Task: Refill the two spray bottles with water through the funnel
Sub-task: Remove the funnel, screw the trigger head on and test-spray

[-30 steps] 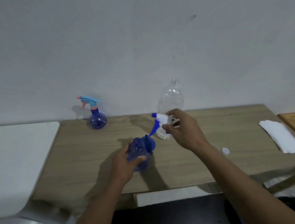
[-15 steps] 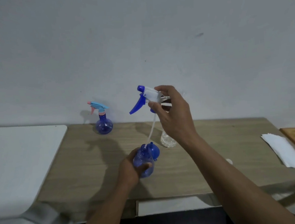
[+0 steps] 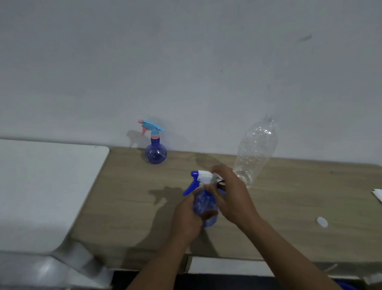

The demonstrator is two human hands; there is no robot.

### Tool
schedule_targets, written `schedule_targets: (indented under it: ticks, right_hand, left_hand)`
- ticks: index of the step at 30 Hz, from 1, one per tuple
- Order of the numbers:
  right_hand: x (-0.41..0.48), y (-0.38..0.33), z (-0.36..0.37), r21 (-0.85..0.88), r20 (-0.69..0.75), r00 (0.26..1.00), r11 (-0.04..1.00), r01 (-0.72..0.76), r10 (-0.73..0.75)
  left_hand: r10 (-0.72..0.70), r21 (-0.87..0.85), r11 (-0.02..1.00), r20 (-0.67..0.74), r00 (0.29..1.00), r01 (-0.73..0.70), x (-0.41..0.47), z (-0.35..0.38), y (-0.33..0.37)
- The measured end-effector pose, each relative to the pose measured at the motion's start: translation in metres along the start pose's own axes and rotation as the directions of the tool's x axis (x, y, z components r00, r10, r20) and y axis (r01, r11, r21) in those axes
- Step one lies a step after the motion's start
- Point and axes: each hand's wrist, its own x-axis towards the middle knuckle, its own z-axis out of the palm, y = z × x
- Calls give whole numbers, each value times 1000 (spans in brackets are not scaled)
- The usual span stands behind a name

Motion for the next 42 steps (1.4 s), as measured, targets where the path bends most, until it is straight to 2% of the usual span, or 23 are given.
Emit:
schedule_targets:
  ticks: [4,8,13,17,21,30,34,37,39,42]
  right_hand:
    - [3,1,0,-29,13,1000,1000,-6,7]
    - [0,2,-3,-72,55,998,997,0,4]
    - [11,-6,-20,-137,191,977,988,-66,92]
    - [12,-5,-20,-181,161,982,981,-70,100]
    - [9,0,-21,-140,127,987,987,-77,95]
    - [21,-5,-28,-218,273,953,973,-73,133]
    - [22,-3,-25,-242,259,960,969,-48,112]
    - [16,4,-15,-175,165,979,981,-88,117]
    - [10,10,-5,-50,111,981,987,-154,159]
    - [1,14,5,75,68,989,987,-139,134]
  left_hand:
    - [-6,36,999,41,999,5,-4,-1,2]
    - [-32,-1,999,53,998,32,-6,-3,4]
    - [-5,4,1000,74,997,5,-5,-5,2]
    - [-6,-1,1000,89,996,6,-5,-6,3]
    - [-14,7,1000,109,994,13,-7,-9,8]
    - [-25,43,999,80,996,22,-7,-9,8]
    - [-14,24,1000,89,996,12,-7,-8,7]
    - [-3,25,1000,76,997,1,-6,-6,5]
    - [1,31,1000,60,998,-2,-5,-5,3]
    - [-7,16,1000,34,999,7,-3,-3,0]
